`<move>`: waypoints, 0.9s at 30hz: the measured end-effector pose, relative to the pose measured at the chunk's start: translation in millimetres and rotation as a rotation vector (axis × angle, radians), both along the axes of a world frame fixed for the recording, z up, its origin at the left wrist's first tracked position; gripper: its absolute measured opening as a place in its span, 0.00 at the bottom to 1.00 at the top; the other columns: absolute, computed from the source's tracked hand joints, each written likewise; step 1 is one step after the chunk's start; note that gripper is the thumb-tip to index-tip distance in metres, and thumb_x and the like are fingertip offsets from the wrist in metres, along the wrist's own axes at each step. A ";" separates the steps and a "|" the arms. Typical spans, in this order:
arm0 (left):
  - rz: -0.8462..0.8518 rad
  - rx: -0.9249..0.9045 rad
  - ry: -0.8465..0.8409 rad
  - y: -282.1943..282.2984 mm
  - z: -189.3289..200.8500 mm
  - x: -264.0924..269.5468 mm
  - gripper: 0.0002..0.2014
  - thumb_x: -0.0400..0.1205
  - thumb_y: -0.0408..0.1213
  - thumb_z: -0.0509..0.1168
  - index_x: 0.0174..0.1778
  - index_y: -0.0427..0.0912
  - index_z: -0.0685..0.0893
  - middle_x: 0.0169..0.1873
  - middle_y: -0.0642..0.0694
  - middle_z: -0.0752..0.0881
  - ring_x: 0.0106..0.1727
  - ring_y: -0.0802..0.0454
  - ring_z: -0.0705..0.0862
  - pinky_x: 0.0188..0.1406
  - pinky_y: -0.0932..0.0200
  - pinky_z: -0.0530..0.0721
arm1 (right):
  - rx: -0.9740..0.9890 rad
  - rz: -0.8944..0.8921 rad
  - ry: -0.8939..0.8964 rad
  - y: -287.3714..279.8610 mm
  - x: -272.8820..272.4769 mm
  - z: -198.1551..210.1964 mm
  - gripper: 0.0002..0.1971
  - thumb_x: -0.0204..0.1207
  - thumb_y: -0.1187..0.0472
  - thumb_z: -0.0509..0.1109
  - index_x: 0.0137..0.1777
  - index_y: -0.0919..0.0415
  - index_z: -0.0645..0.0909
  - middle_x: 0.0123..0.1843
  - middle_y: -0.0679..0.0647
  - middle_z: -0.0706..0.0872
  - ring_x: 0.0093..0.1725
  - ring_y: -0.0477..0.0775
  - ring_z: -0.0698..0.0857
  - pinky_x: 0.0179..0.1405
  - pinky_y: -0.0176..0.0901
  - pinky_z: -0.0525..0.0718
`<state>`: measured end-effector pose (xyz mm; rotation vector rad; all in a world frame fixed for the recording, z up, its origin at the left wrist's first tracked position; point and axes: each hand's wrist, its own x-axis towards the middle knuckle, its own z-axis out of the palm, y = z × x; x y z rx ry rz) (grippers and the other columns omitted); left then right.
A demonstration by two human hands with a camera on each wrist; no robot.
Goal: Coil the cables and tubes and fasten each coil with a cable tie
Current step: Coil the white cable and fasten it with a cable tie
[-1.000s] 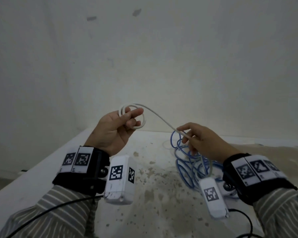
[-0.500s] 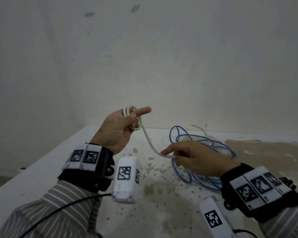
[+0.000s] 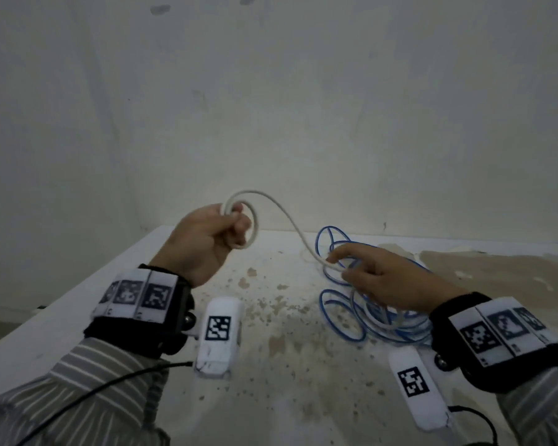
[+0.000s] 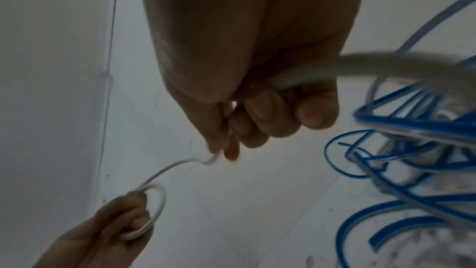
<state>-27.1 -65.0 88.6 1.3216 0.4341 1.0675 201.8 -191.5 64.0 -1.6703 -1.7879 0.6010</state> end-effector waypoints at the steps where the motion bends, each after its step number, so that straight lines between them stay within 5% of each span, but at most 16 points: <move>1: 0.033 -0.046 -0.056 5.7 3.3 -7.3 0.12 0.83 0.24 0.48 0.39 0.38 0.73 0.18 0.53 0.76 0.20 0.60 0.71 0.33 0.67 0.70 | -0.029 -0.014 0.079 -2.1 6.4 -2.5 0.13 0.79 0.50 0.63 0.50 0.59 0.80 0.19 0.43 0.70 0.20 0.44 0.68 0.23 0.35 0.71; 4: 0.032 -0.158 -0.198 16.4 6.6 -27.2 0.04 0.76 0.30 0.60 0.36 0.40 0.73 0.17 0.54 0.71 0.18 0.59 0.67 0.38 0.63 0.65 | -0.122 0.011 0.088 -9.4 22.3 -12.7 0.22 0.75 0.45 0.61 0.40 0.66 0.82 0.25 0.49 0.77 0.25 0.47 0.76 0.33 0.35 0.76; 6: 0.009 -0.203 -0.266 21.2 4.0 -35.2 0.12 0.60 0.36 0.71 0.33 0.41 0.74 0.17 0.54 0.69 0.17 0.58 0.66 0.37 0.63 0.65 | -0.172 0.008 -0.093 -13.0 29.9 -19.7 0.21 0.79 0.46 0.58 0.38 0.61 0.82 0.33 0.52 0.82 0.32 0.44 0.78 0.39 0.31 0.75; 7: 0.017 -0.211 -0.273 23.3 2.5 -36.5 0.12 0.60 0.39 0.72 0.32 0.42 0.75 0.17 0.53 0.68 0.17 0.58 0.66 0.37 0.63 0.65 | -0.187 -0.020 -0.178 -12.8 33.3 -21.0 0.21 0.80 0.46 0.56 0.39 0.59 0.82 0.37 0.53 0.81 0.35 0.45 0.78 0.41 0.34 0.75; 9: 0.062 -0.233 -0.226 24.3 0.4 -33.6 0.14 0.79 0.47 0.60 0.32 0.42 0.74 0.16 0.53 0.67 0.17 0.57 0.64 0.35 0.63 0.64 | -0.174 -0.122 -0.219 -7.9 36.7 -15.7 0.19 0.83 0.50 0.55 0.40 0.61 0.80 0.39 0.57 0.82 0.35 0.50 0.79 0.39 0.36 0.77; 12: 0.147 -0.241 -0.131 24.7 -3.2 -22.5 0.24 0.87 0.51 0.42 0.34 0.42 0.72 0.14 0.54 0.67 0.16 0.57 0.64 0.34 0.62 0.64 | 0.092 -0.263 0.037 5.8 39.2 10.4 0.15 0.83 0.60 0.58 0.37 0.65 0.78 0.41 0.69 0.87 0.33 0.58 0.86 0.41 0.47 0.87; 15: 0.144 -0.253 -0.107 24.6 -5.2 -14.8 0.21 0.88 0.48 0.44 0.34 0.42 0.72 0.14 0.54 0.68 0.16 0.57 0.64 0.35 0.62 0.64 | 0.407 -0.236 0.393 14.8 37.8 50.0 0.12 0.83 0.65 0.58 0.38 0.62 0.78 0.42 0.63 0.85 0.36 0.46 0.88 0.45 0.36 0.88; 19: 0.099 -0.255 -0.142 27.8 -5.3 -11.9 0.20 0.87 0.46 0.46 0.34 0.42 0.72 0.16 0.54 0.70 0.18 0.57 0.66 0.36 0.63 0.67 | 0.596 -0.096 0.441 14.5 27.6 85.3 0.09 0.77 0.57 0.63 0.43 0.62 0.80 0.42 0.57 0.84 0.42 0.45 0.87 0.49 0.32 0.85; 23: 0.043 -0.246 -0.173 25.6 -6.1 -6.1 0.18 0.88 0.45 0.45 0.36 0.43 0.71 0.17 0.55 0.72 0.18 0.58 0.69 0.40 0.62 0.72 | 0.527 -0.140 0.114 11.8 14.7 87.3 0.11 0.84 0.62 0.56 0.44 0.61 0.78 0.29 0.56 0.86 0.21 0.43 0.78 0.24 0.29 0.77; 27: -0.002 -0.244 -0.167 18.8 -8.6 -1.7 0.17 0.88 0.42 0.45 0.37 0.43 0.71 0.18 0.55 0.73 0.19 0.58 0.71 0.42 0.63 0.77 | 0.205 -0.273 -0.157 22.4 17.0 55.3 0.08 0.85 0.58 0.53 0.56 0.58 0.72 0.22 0.51 0.83 0.22 0.43 0.77 0.30 0.34 0.73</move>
